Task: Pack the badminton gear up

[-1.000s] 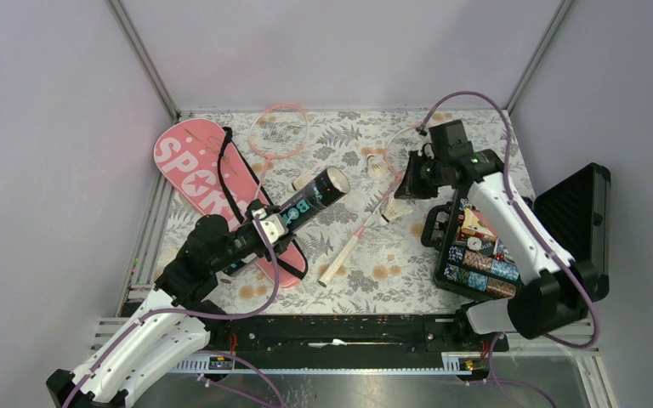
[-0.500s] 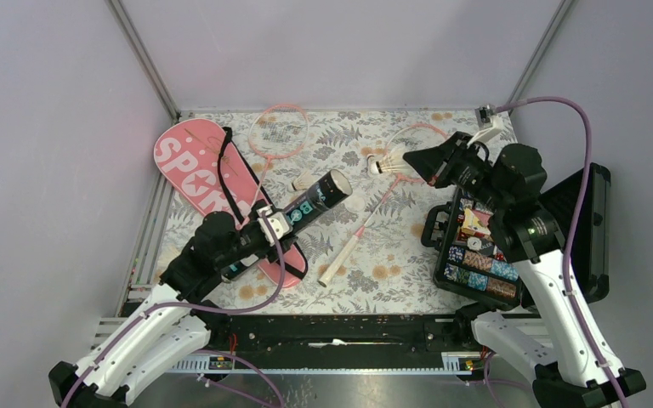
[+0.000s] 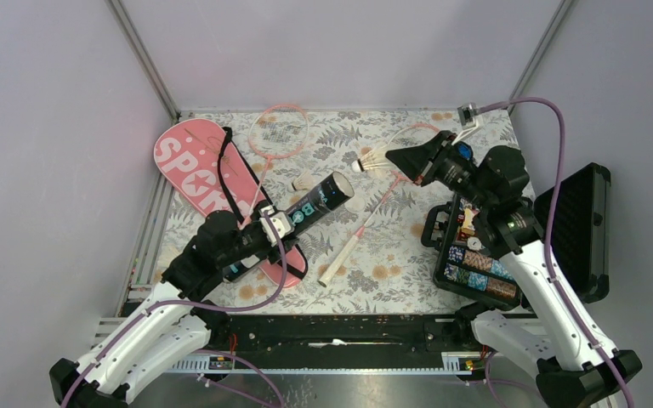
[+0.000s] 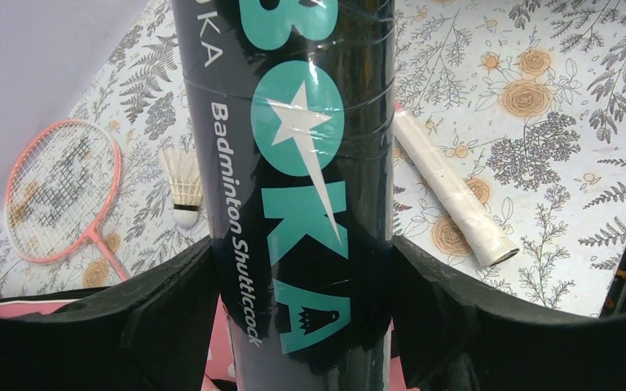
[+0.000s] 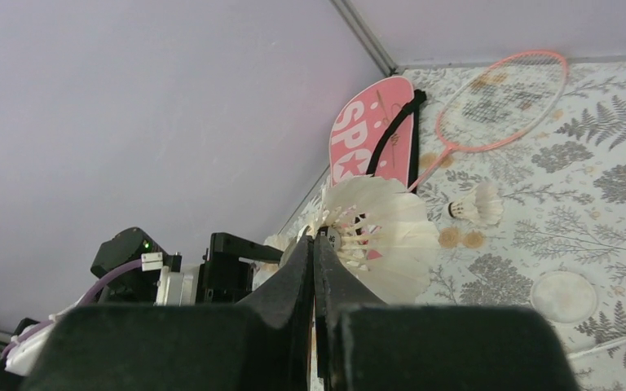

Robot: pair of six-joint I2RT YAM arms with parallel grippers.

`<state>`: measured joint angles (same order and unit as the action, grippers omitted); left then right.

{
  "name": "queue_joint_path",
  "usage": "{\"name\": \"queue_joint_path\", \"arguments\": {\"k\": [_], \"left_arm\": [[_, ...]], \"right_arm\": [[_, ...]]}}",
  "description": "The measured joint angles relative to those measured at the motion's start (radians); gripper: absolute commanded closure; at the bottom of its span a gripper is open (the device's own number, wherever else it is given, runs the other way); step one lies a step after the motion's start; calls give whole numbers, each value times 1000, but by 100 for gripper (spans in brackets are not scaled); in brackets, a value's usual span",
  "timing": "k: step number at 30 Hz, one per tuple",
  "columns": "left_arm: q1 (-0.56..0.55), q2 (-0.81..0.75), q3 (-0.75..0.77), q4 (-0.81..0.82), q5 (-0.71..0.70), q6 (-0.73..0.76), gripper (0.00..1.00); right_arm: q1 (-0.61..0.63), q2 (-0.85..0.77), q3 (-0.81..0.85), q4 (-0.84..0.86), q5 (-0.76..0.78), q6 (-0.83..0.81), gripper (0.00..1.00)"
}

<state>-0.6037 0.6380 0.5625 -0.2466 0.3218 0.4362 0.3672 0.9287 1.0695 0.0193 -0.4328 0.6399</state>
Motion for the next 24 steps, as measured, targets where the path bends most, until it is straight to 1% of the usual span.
{"name": "queue_joint_path", "arguments": {"k": [10, 24], "left_arm": [[0, 0, 0, 0, 0, 0, 76], [2, 0, 0, -18, 0, 0, 76]], "right_arm": [[133, 37, -10, 13, 6, -39, 100], [177, 44, -31, 9, 55, -68, 100]]}}
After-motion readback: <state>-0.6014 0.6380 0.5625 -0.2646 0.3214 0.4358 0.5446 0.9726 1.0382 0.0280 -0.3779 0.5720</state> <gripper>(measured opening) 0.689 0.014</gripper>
